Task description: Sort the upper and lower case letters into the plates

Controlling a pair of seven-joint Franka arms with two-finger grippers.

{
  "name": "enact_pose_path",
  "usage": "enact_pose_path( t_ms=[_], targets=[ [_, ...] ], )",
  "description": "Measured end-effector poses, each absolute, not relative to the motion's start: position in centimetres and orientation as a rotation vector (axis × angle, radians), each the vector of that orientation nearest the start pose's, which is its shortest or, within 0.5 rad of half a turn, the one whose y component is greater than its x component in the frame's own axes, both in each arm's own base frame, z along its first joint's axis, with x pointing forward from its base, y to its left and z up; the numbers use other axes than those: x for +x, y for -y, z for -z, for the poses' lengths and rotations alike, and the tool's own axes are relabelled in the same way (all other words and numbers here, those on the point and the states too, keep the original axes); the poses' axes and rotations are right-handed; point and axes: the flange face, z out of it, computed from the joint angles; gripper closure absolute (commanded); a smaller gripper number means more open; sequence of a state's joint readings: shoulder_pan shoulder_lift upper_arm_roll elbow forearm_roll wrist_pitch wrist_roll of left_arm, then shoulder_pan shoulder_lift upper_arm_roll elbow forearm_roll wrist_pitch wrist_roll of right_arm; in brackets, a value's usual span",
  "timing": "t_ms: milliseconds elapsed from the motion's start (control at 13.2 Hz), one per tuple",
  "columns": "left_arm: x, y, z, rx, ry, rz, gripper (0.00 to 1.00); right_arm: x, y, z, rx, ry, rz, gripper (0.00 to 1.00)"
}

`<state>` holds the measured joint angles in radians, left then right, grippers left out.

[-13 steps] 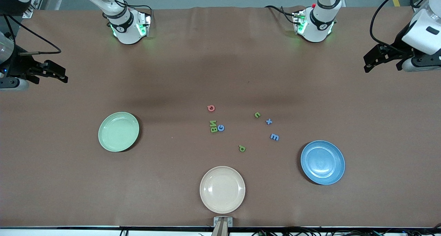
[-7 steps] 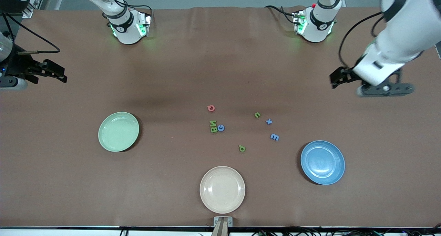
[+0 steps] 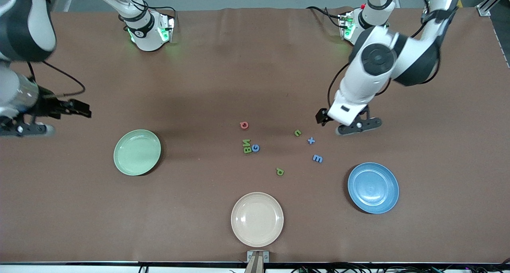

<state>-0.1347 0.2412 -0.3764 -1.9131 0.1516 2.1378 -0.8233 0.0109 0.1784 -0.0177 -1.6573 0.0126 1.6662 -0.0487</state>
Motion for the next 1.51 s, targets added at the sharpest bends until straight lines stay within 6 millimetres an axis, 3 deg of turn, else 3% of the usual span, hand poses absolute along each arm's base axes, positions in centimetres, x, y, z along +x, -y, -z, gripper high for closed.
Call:
enact_pose_path(
  t_ms=[76, 227, 378, 529, 755, 906, 1057, 1208, 1360, 1511],
  targets=[
    [53.7, 29.4, -35.6, -3.079, 0.451, 0.045, 0.03, 60.6, -1.5, -47.3, -3.102, 0.082, -0.293, 0.0],
    [53.1, 32.2, -31.2, -3.076, 0.617, 0.024, 0.09, 60.8, -7.4, -46.4, -3.082, 0.015, -0.305, 0.0],
    [52.2, 34.0, -27.2, -3.048, 0.703, 0.003, 0.16, 60.2, -15.5, -46.0, -3.089, -0.072, -0.253, 0.0],
    [51.3, 35.1, -23.8, -2.986, 0.769, 0.014, 0.19, 58.7, -24.4, -44.1, -3.089, -0.137, -0.204, 0.0],
    [50.7, 36.2, -21.0, -2.96, 0.856, 0.016, 0.27, 56.4, -34.9, -37.9, -3.063, -0.181, -0.156, 0.0],
    [50.6, 36.4, -19.7, -2.97, 0.867, 0.002, 0.35, 54.9, -39.9, -33.1, -3.05, -0.236, -0.109, 0.0],
    [50.5, 36.4, -18.9, -2.968, 0.869, -0.015, 0.39, 53.6, -43.0, -29.2, -3.043, -0.328, -0.089, 0.0],
    [50.4, 36.4, -18.2, -2.962, 0.869, -0.029, 0.47, 52.6, -44.6, -26.3, -3.042, -0.447, -0.078, 0.01],
    [50.4, 36.4, -17.8, -2.959, 0.871, -0.038, 0.65, 52.0, -45.4, -24.2, -3.043, -0.542, -0.07, 0.02],
    [50.5, 36.5, -17.7, -2.961, 0.874, -0.038, 0.91, 51.4, -45.6, -22.7, -3.034, -0.644, -0.076, 0.03]
  ],
)
